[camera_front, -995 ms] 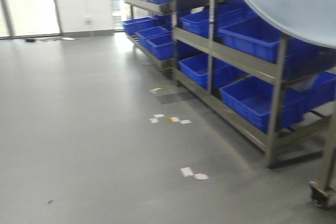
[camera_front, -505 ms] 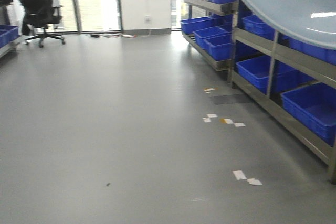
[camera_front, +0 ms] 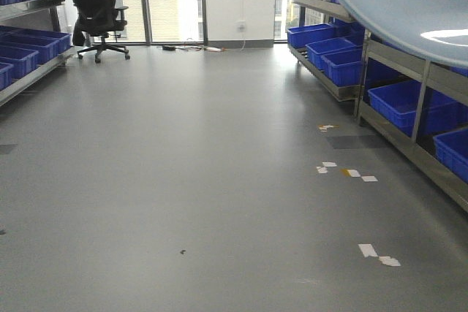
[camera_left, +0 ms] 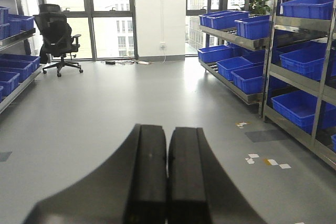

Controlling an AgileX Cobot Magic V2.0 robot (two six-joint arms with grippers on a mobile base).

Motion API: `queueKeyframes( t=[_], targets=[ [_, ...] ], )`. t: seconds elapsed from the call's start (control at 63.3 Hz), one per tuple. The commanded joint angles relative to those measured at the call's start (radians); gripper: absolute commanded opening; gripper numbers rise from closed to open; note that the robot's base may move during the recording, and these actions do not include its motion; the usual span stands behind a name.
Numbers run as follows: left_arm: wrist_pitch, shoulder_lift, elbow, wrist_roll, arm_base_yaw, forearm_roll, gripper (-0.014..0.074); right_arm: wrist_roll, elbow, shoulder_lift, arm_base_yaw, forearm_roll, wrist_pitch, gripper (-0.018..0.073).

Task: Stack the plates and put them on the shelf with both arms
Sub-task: 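Drive the base away from the table holding the plates in the right gripper, then drive forward across the floor carrying the white plates in the right gripper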

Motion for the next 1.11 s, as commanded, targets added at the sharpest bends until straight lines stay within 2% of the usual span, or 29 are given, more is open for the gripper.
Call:
queueKeyframes(
  t=[0.0, 1.09],
  targets=[
    [-0.083, 0.008, -0.029, -0.004, 0.0, -0.003, 0.008, -0.003, -0.03, 0.001, -0.005, -0.005, -0.1, 0.0049],
    [-0.083, 0.008, -0.029, -0.004, 0.0, -0.003, 0.008, -0.003, -0.03, 0.001, -0.005, -0.005, -0.1, 0.0049]
  ],
)
